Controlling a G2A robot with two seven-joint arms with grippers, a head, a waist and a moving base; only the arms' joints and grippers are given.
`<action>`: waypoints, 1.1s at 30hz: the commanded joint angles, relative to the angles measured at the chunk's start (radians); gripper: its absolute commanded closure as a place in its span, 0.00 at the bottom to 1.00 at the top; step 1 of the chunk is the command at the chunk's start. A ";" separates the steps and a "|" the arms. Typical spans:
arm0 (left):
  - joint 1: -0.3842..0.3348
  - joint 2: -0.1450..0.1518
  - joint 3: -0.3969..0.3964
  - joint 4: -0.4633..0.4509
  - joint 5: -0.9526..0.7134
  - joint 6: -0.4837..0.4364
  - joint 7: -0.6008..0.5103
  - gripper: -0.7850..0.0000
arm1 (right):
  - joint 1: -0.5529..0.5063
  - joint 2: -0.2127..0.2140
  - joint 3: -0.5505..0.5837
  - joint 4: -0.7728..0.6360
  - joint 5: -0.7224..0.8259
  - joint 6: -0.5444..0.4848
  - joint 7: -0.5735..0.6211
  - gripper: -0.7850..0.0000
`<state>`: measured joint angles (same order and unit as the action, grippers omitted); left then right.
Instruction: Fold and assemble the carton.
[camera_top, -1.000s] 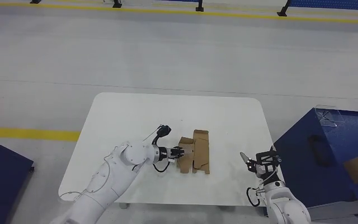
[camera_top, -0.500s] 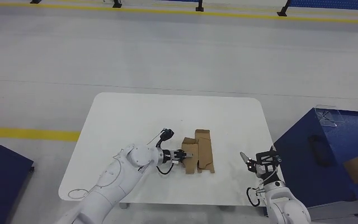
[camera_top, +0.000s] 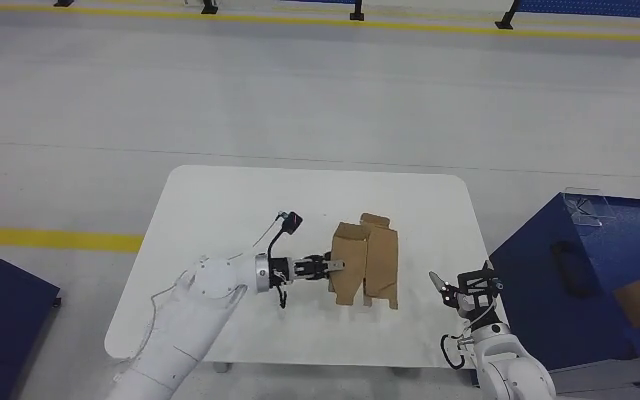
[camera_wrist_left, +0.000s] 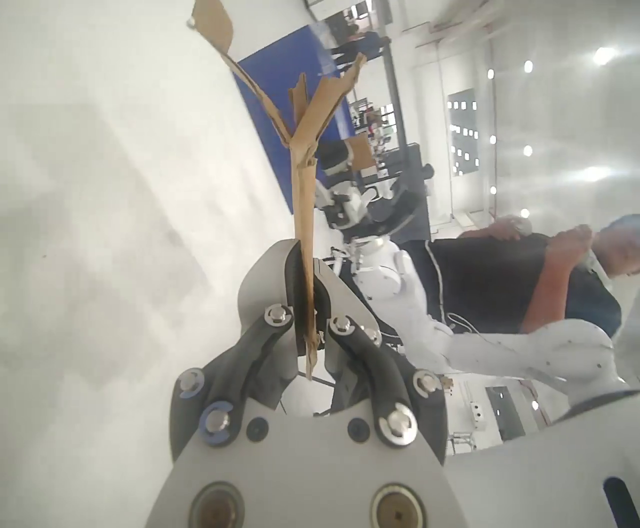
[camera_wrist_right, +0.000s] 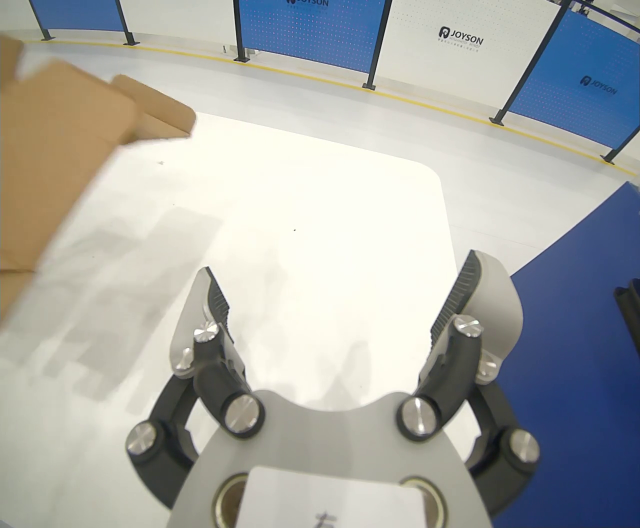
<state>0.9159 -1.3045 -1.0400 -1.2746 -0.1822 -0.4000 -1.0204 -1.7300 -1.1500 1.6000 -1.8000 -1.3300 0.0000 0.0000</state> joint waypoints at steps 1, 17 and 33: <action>0.112 0.032 -0.110 -0.168 -0.037 0.013 -0.050 1.00 | 0.000 0.000 0.000 0.000 0.000 0.000 0.000 0.00; 0.270 0.084 -0.279 -0.377 -0.063 0.091 -0.172 1.00 | -0.001 0.000 -0.002 -0.003 0.010 -0.008 0.005 0.00; 0.292 0.089 -0.263 -0.407 -0.064 0.095 -0.095 1.00 | 0.308 0.051 0.180 0.009 1.656 -0.040 1.316 0.00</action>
<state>1.2078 -1.2159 -1.3035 -1.6823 -0.2430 -0.3060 -1.1193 -1.4817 -1.1039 1.7943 -1.8461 0.1453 -0.1019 1.1270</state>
